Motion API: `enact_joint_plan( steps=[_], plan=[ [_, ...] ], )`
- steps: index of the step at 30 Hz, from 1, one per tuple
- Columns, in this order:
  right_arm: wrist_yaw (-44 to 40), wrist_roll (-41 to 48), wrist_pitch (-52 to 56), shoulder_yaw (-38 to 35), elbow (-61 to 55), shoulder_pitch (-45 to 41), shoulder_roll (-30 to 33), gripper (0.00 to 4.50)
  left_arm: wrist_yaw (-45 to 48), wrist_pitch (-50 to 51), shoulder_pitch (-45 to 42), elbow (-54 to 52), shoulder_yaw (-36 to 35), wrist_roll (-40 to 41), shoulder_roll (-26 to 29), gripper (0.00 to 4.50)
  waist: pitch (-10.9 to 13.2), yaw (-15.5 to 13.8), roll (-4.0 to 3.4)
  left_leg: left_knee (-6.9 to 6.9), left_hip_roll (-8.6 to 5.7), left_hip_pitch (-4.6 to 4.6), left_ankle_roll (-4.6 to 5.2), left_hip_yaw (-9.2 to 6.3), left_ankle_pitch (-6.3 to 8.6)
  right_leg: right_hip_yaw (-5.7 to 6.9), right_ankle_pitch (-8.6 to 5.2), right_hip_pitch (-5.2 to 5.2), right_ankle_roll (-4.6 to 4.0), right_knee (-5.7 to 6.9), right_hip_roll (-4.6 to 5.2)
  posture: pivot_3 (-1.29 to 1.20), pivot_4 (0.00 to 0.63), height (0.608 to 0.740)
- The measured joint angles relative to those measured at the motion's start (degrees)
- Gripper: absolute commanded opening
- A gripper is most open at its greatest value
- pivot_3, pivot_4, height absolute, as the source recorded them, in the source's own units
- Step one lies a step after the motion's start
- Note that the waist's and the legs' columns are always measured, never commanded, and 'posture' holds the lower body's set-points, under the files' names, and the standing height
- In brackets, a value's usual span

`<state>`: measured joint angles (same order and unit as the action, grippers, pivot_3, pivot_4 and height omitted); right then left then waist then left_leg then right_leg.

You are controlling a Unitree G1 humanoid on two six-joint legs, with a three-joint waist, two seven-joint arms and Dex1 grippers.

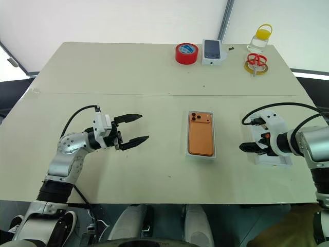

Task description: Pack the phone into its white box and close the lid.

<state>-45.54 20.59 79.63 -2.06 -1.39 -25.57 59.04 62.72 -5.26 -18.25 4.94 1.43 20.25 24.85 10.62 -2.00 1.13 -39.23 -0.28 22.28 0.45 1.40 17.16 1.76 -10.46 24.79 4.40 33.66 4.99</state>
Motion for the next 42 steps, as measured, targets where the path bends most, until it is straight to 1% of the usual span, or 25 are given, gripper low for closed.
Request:
enact_joint_plan(
  steps=[5, 7, 8, 10, 11, 13, 14, 15, 19, 22, 24, 29, 33, 35, 37, 38, 40, 42],
  plan=[
    [2.4, 0.3, 2.0, 1.8, 2.5, -4.7, -2.2, 4.47, -1.9, 1.3, 1.3, -2.9, 0.0, 0.1, -0.2, 4.07, 0.0, 0.0, -0.01, 0.0, -0.01, 0.01, 0.0, 0.01, 0.0, 0.0, 0.0, 0.01, 0.01, -0.01, 0.0, 0.0, 0.15, 0.739],
    [3.2, 0.3, 1.9, 2.4, 3.8, -5.8, -2.6, 3.96, -2.5, 1.4, 2.1, -3.7, 0.1, 0.1, -0.4, 4.07, 0.0, -0.1, -0.01, 0.0, -0.01, 0.02, 0.0, 0.01, 0.0, 0.0, 0.0, 0.01, 0.01, -0.01, 0.0, 0.0, 0.15, 0.739],
    [3.7, 0.0, 1.3, 2.8, 4.5, -6.2, -2.7, 3.64, -3.1, 1.5, 2.5, -4.1, 0.2, 0.1, -0.6, 4.07, 0.0, -0.2, -0.01, 0.0, -0.02, 0.03, 0.0, 0.0, 0.0, 0.0, 0.0, 0.0, 0.01, -0.01, 0.01, 0.0, 0.15, 0.739],
    [4.4, -0.5, 0.3, 3.4, 5.3, -6.2, -2.8, 2.62, -3.6, 1.6, 2.9, -4.8, 0.3, 0.0, -0.8, 4.07, 0.0, -0.2, -0.01, 0.0, -0.03, 0.03, 0.0, 0.0, 0.0, 0.0, 0.0, 0.0, 0.0, -0.02, 0.01, 0.0, 0.15, 0.739],
    [4.8, -0.8, -0.3, 3.5, 5.6, -6.1, -2.8, 2.19, -4.0, 2.0, 3.0, -5.2, 0.6, 0.0, -0.8, 4.07, 0.0, -0.2, -0.01, 0.0, -0.03, 0.03, 0.0, 0.01, 0.0, 0.0, 0.0, 0.0, 0.01, -0.02, 0.01, 0.0, 0.15, 0.739],
    [5.4, -1.1, -0.7, 3.5, 5.7, -5.9, -2.9, 1.04, -4.4, 2.2, 3.4, -5.8, 0.9, 0.0, -0.8, 4.07, 0.0, -0.1, -0.01, 0.0, -0.01, 0.03, 0.0, 0.0, 0.0, 0.0, 0.0, 0.0, 0.01, -0.01, -0.01, 0.0, 0.15, 0.739],
    [5.8, -1.3, -0.8, 3.4, 5.7, -5.7, -2.9, 0.6, -4.5, 2.3, 3.6, -6.0, 1.1, 0.0, -0.8, 4.07, 0.0, -0.1, -0.01, 0.0, -0.01, 0.02, 0.0, 0.0, 0.0, 0.0, 0.0, 0.0, 0.01, -0.01, -0.01, 0.0, 0.15, 0.739],
    [6.1, -1.3, -0.8, 3.4, 5.7, -5.7, -2.9, 0.03, -4.7, 2.4, 3.8, -6.1, 1.2, 0.0, -0.8, 4.07, 0.0, 0.0, -0.01, 0.0, 0.0, 0.02, 0.0, 0.0, 0.0, 0.0, 0.0, 0.0, 0.01, -0.01, -0.03, 0.0, 0.15, 0.739],
    [6.2, -1.4, -1.8, 3.4, 5.5, -5.3, -3.1, 0.03, -5.4, 2.5, 4.0, -6.1, 1.3, 0.0, -0.8, 4.07, -0.1, 0.3, 0.05, 0.0, 0.02, 0.0, 0.0, -0.01, 0.0, 0.01, 0.0, -0.02, 0.01, -0.01, -0.05, 0.0, 0.15, 0.739],
    [6.8, -1.6, -2.6, 3.3, 5.4, -4.8, -3.6, 0.03, -5.5, 2.8, 3.6, -6.1, 1.4, 0.0, -0.8, 4.07, -0.2, 0.5, 0.22, 0.0, 0.02, 0.0, 0.0, -0.01, 0.0, 0.01, 0.0, -0.03, 0.0, -0.01, -0.06, 0.0, 0.15, 0.739],
    [7.4, -1.6, -2.4, 2.5, 5.4, -4.8, -4.6, 0.03, -5.5, 2.8, 3.0, -6.1, 1.6, -0.1, -0.8, 4.07, -0.3, 0.9, 0.33, 0.0, 0.03, 0.0, 0.0, -0.03, 0.0, 0.01, 0.0, -0.04, 0.0, -0.01, -0.06, 0.0, 0.15, 0.739],
    [7.8, -0.4, -2.8, -1.0, 6.0, -5.0, -7.4, 0.03, -5.5, 2.8, 2.7, -5.5, 2.0, -0.2, -0.8, 4.07, -0.3, 1.6, 0.28, 0.02, 0.05, -0.01, 0.03, -0.02, 0.02, 0.0, 0.03, -0.01, 0.07, 0.01, -0.09, 0.0, 0.15, 0.739],
    [10.2, 1.8, -4.5, -8.5, 7.3, -9.4, -14.9, 0.03, -5.6, 2.8, 1.6, -4.2, 2.0, -0.3, -0.8, 4.07, -0.3, 1.9, 0.22, 0.03, 0.1, -0.01, 0.03, -0.01, 0.02, -0.03, 0.11, 0.02, 0.18, 0.04, -0.17, 0.0, 0.15, 0.739],
    [11.2, 5.5, -4.3, -15.4, 6.4, -12.7, -20.9, 0.03, -6.0, 2.8, 0.4, -2.5, 2.0, -0.5, -0.9, 4.07, -0.3, 1.8, 0.19, 0.03, 0.1, 0.0, 0.03, -0.02, 0.02, -0.05, 0.13, 0.06, 0.22, 0.11, -0.19, 0.0, 0.15, 0.739],
    [11.1, 10.2, -4.5, -19.4, 1.6, -13.5, -25.6, 0.03, -6.4, 2.8, -0.9, -1.2, 2.0, -0.6, -1.2, 4.07, -0.3, 1.5, 0.19, 0.03, 0.1, 0.01, 0.07, -0.1, 0.04, -0.01, 0.13, 0.09, 0.22, 0.31, -0.19, 0.0, 0.15, 0.739],
    [11.1, 11.5, -4.7, -19.6, 0.0, -13.5, -26.9, 0.03, -6.5, 2.8, -1.2, -0.8, 1.9, -0.7, -1.2, 4.07, -0.3, 1.3, 0.18, 0.03, 0.09, 0.01, 0.07, -0.11, 0.04, -0.01, 0.12, 0.1, 0.22, 0.35, -0.18, 0.0, 0.15, 0.739],
    [12.3, 14.7, -4.4, -21.8, -2.7, -13.8, -31.3, 0.03, -6.8, 2.8, -1.9, 0.3, 1.7, -0.8, -1.2, 4.07, -0.3, 1.2, 0.18, 0.03, 0.08, 0.03, 0.08, -0.14, 0.04, 0.02, 0.13, 0.1, 0.22, 0.36, -0.15, 0.0, 0.15, 0.739],
    [14.5, 19.4, -3.0, -25.9, -5.8, -13.8, -37.9, 0.03, -7.4, 3.5, -3.2, 1.4, 1.7, -1.0, -1.5, 4.07, -0.3, 1.3, 0.17, 0.0, 0.05, 0.02, 0.07, -0.12, 0.04, 0.01, 0.13, 0.12, 0.22, 0.4, -0.1, 0.0, 0.15, 0.739]
  ],
)
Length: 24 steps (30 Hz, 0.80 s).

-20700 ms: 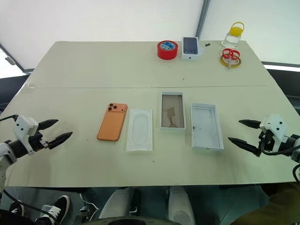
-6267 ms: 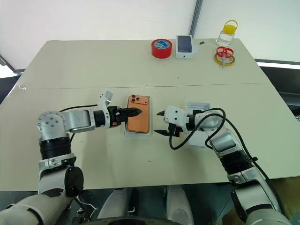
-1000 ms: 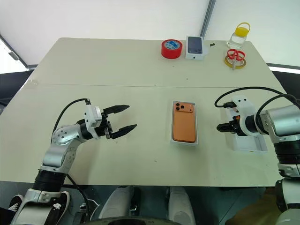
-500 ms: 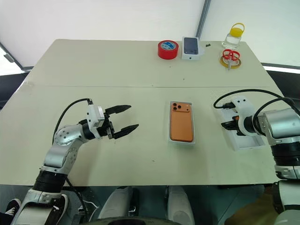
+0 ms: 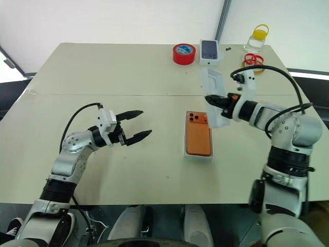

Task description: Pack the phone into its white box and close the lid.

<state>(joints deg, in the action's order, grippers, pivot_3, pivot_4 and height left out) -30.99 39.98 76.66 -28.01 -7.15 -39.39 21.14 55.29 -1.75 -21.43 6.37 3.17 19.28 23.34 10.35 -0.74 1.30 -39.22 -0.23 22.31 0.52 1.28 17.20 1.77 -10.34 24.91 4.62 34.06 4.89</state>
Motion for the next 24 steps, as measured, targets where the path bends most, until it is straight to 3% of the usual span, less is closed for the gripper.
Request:
enact_joint_plan(
  steps=[6, 10, 15, 18, 24],
  plan=[
    [7.1, 9.8, 5.0, -1.8, -10.8, 8.2, -13.9, 0.03, 0.0, 1.0, -2.1, 0.4, 0.2, -0.1, -0.4, 4.07, 0.0, 0.2, -0.08, 0.05, -0.01, 0.01, 0.0, 0.01, 0.0, -0.02, 0.0, 0.07, 0.0, 0.07, 0.02, 0.0, 0.15, 0.739],
    [14.1, 18.2, 9.2, -5.4, -14.5, 9.3, -21.8, 0.03, 0.9, 2.9, -2.2, 0.3, 0.3, 0.2, 0.3, 4.07, 0.0, 0.4, -0.16, 0.04, -0.02, -0.01, 0.0, 0.02, 0.0, -0.03, 0.0, 0.11, -0.01, 0.1, 0.04, 0.0, 0.15, 0.739],
    [24.5, 27.1, 12.1, -6.2, -16.2, 12.3, -28.5, 0.03, 1.3, 5.5, -2.3, -1.1, 0.0, 1.4, 1.0, 4.07, 0.0, 0.5, -0.18, 0.08, -0.02, 0.03, 0.0, 0.0, 0.0, -0.02, -0.01, 0.17, -0.01, 0.12, 0.04, 0.0, 0.15, 0.739],
    [30.6, 31.9, 12.3, -5.3, -15.8, 12.9, -28.8, 0.03, 1.0, 7.6, -2.3, -2.6, -0.4, 2.6, 1.1, 4.07, 0.0, 0.6, -0.19, 0.06, -0.05, 0.05, 0.0, 0.02, 0.0, -0.04, -0.01, 0.17, -0.01, 0.11, 0.07, 0.0, 0.15, 0.739],
    [38.0, 34.0, 10.4, -2.7, -7.7, 12.9, -25.1, 0.0, 0.7, 11.4, 0.1, -6.8, 0.5, 3.9, 0.3, 1.38, 0.0, 1.2, -0.2, 0.06, -0.05, 0.05, 0.0, 0.03, 0.0, -0.04, -0.02, 0.15, -0.01, 0.08, 0.05, 0.0, 0.15, 0.739]
  ],
)
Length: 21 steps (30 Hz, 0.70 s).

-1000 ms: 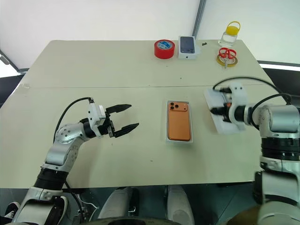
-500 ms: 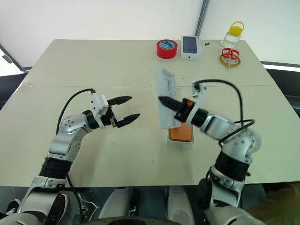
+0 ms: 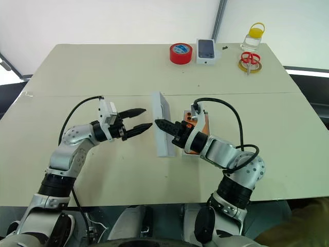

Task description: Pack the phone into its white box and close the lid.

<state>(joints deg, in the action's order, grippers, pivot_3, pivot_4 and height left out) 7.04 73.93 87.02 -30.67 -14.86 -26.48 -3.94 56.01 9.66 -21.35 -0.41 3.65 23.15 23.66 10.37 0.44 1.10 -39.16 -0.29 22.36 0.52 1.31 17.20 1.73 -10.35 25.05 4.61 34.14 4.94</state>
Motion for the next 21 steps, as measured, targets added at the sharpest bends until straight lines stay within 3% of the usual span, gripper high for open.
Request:
enact_joint_plan(
  steps=[3, 14, 18, 21],
  plan=[
    [1.5, 2.4, -1.7, 0.2, 3.6, -0.5, 2.3, 0.0, -1.4, 0.1, 1.6, -0.9, 1.9, -0.3, -2.2, 0.03, 0.0, 0.2, 0.01, 0.0, 0.0, 0.0, 0.01, 0.0, 0.0, 0.0, 0.0, -0.02, 0.01, -0.02, 0.0, 0.0, 0.15, 0.739],
    [-0.1, 5.1, -8.6, 4.7, 8.9, -0.9, 12.9, 0.0, -6.9, -4.2, -2.0, 7.1, 6.4, -7.6, -10.8, 0.03, -0.1, 0.1, -0.02, -0.01, 0.0, -0.06, 0.02, -0.01, 0.01, 0.01, -0.02, -0.13, 0.03, -0.09, -0.03, 0.0, 0.15, 0.739],
    [-1.6, 5.6, -10.7, 5.2, 9.1, 0.6, 16.2, 1.37, -7.0, -6.0, -4.4, 10.9, 7.1, -8.5, -13.5, 0.0, -0.1, -0.1, -0.02, -0.01, 0.0, -0.03, 0.02, -0.01, 0.01, 0.01, -0.03, -0.13, 0.06, -0.12, -0.02, 0.0, 0.15, 0.739],
    [-4.1, 4.6, -12.3, 5.3, 8.8, 2.5, 22.3, 2.99, -6.2, -7.7, -6.6, 14.5, 8.3, -9.2, -16.0, 0.0, -0.1, -0.4, -0.02, -0.02, -0.05, -0.01, 0.03, 0.01, 0.02, 0.0, -0.03, -0.13, 0.06, -0.17, 0.02, 0.0, 0.15, 0.739]
  ],
)
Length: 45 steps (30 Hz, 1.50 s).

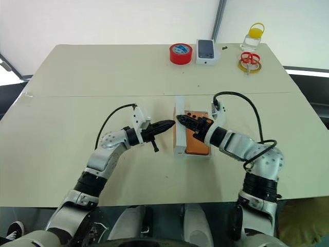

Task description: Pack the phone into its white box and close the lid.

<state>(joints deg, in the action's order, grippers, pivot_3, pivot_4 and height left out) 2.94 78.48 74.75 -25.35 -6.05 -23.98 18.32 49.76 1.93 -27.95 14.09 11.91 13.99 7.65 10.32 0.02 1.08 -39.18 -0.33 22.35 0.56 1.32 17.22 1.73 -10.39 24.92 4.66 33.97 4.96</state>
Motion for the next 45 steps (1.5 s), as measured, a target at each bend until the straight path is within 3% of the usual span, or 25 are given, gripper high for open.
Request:
enact_joint_plan(
  steps=[1, 8, 13, 16, 18, 19, 21, 22, 26, 30, 37, 45],
  plan=[
    [-0.8, -0.4, -0.4, -0.2, 0.0, 0.7, 2.2, 3.5, 0.2, -0.6, -0.6, 1.0, 0.6, -0.3, -0.8, 0.0, 0.0, -0.3, 0.0, 0.0, 0.0, 0.0, 0.0, 0.0, 0.0, 0.0, 0.0, -0.01, 0.0, -0.01, 0.0, 0.0, 0.15, 0.739],
    [-7.8, -5.1, -2.8, -2.1, -2.0, 6.7, 16.8, 3.5, 1.5, -3.0, -4.1, 7.2, 3.0, -1.2, -6.5, 0.0, 0.0, -0.6, 0.0, -0.01, 0.07, 0.03, 0.06, 0.04, 0.04, -0.02, -0.08, 0.0, -0.04, -0.19, -0.08, 0.0, 0.15, 0.739],
    [-13.4, -13.6, -9.1, 1.1, -4.4, 9.6, 19.2, 3.5, 2.6, -3.8, -4.2, 7.9, 3.1, -1.8, -6.0, 0.0, 0.0, -0.5, -0.03, -0.01, 0.16, 0.02, 0.11, 0.03, 0.06, -0.05, -0.09, 0.02, -0.03, -0.21, -0.25, 0.0, 0.15, 0.739],
    [-18.3, -22.0, -16.7, 6.8, -8.4, 9.6, 20.5, 2.61, 2.7, -3.5, -3.5, 6.8, 2.7, -2.1, -3.7, 0.0, 0.0, -0.5, -0.04, 0.0, 0.17, 0.02, 0.11, 0.01, 0.07, -0.04, -0.07, 0.03, 0.01, -0.21, -0.28, 0.0, 0.15, 0.739],
    [-21.0, -28.4, -22.5, 10.1, -9.2, 9.6, 21.4, 1.44, 3.1, -2.7, -2.8, 4.7, 2.3, -2.0, -1.4, 0.0, 0.0, -0.7, -0.04, -0.01, 0.17, 0.04, 0.11, 0.0, 0.06, -0.04, -0.08, 0.03, -0.02, -0.22, -0.27, 0.0, 0.15, 0.739],
    [-22.0, -31.3, -25.0, 11.7, -9.3, 9.6, 22.0, 1.17, 3.2, -1.9, -2.2, 3.4, 1.8, -1.7, -0.2, 0.0, 0.0, -0.7, -0.04, -0.01, 0.17, 0.04, 0.11, 0.01, 0.06, -0.05, -0.08, 0.03, -0.02, -0.22, -0.25, 0.0, 0.15, 0.739],
    [-24.7, -38.3, -31.2, 15.7, -9.4, 10.1, 23.9, 0.2, 3.7, 0.3, -0.3, -0.1, 0.8, -0.9, 2.5, 0.0, 0.0, -0.7, -0.05, -0.01, 0.17, 0.04, 0.11, 0.02, 0.07, -0.06, -0.13, 0.03, -0.11, -0.22, -0.25, 0.0, 0.15, 0.739],
    [-26.1, -41.7, -34.4, 17.2, -9.4, 10.6, 24.3, 0.04, 3.9, 1.5, 0.8, -1.9, 0.5, -0.8, 3.9, 0.0, 0.0, -0.7, -0.04, -0.01, 0.17, 0.04, 0.11, 0.02, 0.07, -0.06, -0.14, 0.03, -0.12, -0.23, -0.25, 0.0, 0.15, 0.739],
    [-30.5, -48.9, -41.5, 21.3, -8.8, 12.3, 24.3, 0.04, 3.7, 4.0, 3.8, -3.3, 0.6, -1.5, 7.2, 0.0, 0.0, -0.9, -0.04, -0.02, 0.15, 0.03, 0.11, 0.02, 0.06, -0.06, -0.15, 0.01, -0.16, -0.24, -0.21, 0.0, 0.15, 0.739],
    [-33.8, -54.1, -45.0, 25.0, -8.2, 14.4, 24.4, 0.04, 2.1, 4.1, 4.6, -2.1, 1.8, -3.8, 6.9, 0.0, 0.0, -0.9, -0.03, -0.03, 0.15, 0.04, 0.11, 0.03, 0.06, -0.06, -0.15, 0.0, -0.18, -0.29, -0.19, 0.0, 0.15, 0.739],
    [-36.0, -57.5, -45.3, 24.4, -7.1, 14.1, 24.4, 0.04, -0.1, 1.4, -0.8, 7.0, 3.1, -5.9, 0.5, 0.0, 0.0, -0.9, -0.02, -0.04, 0.13, 0.04, 0.11, 0.03, 0.06, -0.04, -0.14, -0.04, -0.19, -0.34, -0.19, 0.0, 0.15, 0.739],
    [-36.2, -59.7, -45.2, 22.9, -7.6, 15.1, 24.3, 0.04, -0.5, -1.9, -4.1, 13.2, 3.0, -7.7, -2.1, 0.0, 0.0, -1.0, -0.02, -0.04, 0.12, 0.03, 0.11, 0.03, 0.06, -0.04, -0.13, -0.05, -0.2, -0.35, -0.17, 0.0, 0.15, 0.739]
  ],
)
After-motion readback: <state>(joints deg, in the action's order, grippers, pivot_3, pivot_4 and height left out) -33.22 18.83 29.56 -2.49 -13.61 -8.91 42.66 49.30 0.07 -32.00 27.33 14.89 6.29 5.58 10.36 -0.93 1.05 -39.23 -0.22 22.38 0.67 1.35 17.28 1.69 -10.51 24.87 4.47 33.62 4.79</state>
